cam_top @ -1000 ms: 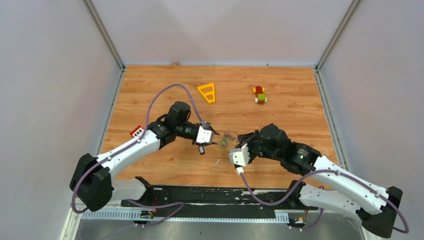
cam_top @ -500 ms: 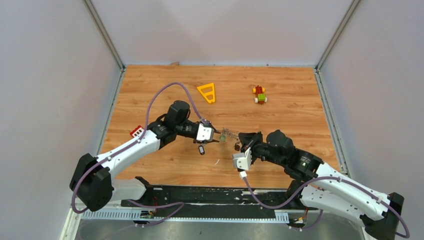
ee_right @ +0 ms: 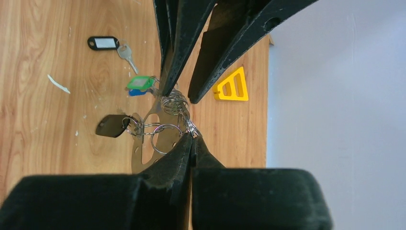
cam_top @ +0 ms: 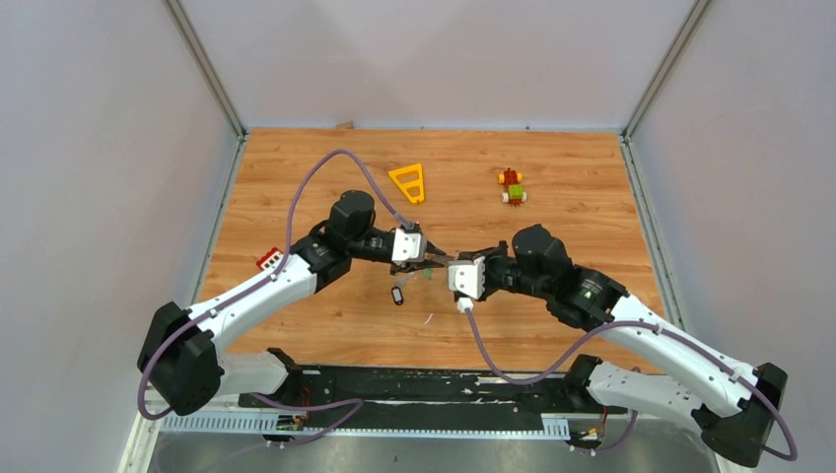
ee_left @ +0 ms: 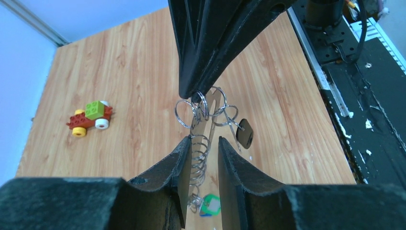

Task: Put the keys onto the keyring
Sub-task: Adjust the keyring.

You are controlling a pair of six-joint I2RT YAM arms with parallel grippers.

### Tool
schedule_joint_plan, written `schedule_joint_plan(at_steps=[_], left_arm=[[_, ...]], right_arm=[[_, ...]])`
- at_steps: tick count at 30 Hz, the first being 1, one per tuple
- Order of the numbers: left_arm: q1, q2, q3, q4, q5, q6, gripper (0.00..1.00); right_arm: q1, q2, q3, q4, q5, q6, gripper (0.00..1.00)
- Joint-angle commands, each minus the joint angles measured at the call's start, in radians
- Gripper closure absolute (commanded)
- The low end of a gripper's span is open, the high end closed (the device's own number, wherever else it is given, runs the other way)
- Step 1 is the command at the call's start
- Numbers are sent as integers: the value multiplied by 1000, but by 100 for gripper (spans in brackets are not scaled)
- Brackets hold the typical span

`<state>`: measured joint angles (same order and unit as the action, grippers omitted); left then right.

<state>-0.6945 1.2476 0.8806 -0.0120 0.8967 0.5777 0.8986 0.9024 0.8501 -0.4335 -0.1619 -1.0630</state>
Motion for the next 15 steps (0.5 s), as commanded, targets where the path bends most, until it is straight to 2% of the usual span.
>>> schedule_joint_plan(at_steps=[1, 6, 15], left_arm=[[-5, 0, 10, 129, 4, -71, 66], [-5, 4, -17, 251, -6, -150, 66], [-5, -7, -22, 214, 57, -115, 67]], right_arm=[[-33, 27, 73, -6, -110, 136, 100], [-65, 54, 90, -7, -158, 193, 100], [-108, 81, 113, -4, -201, 260, 100]])
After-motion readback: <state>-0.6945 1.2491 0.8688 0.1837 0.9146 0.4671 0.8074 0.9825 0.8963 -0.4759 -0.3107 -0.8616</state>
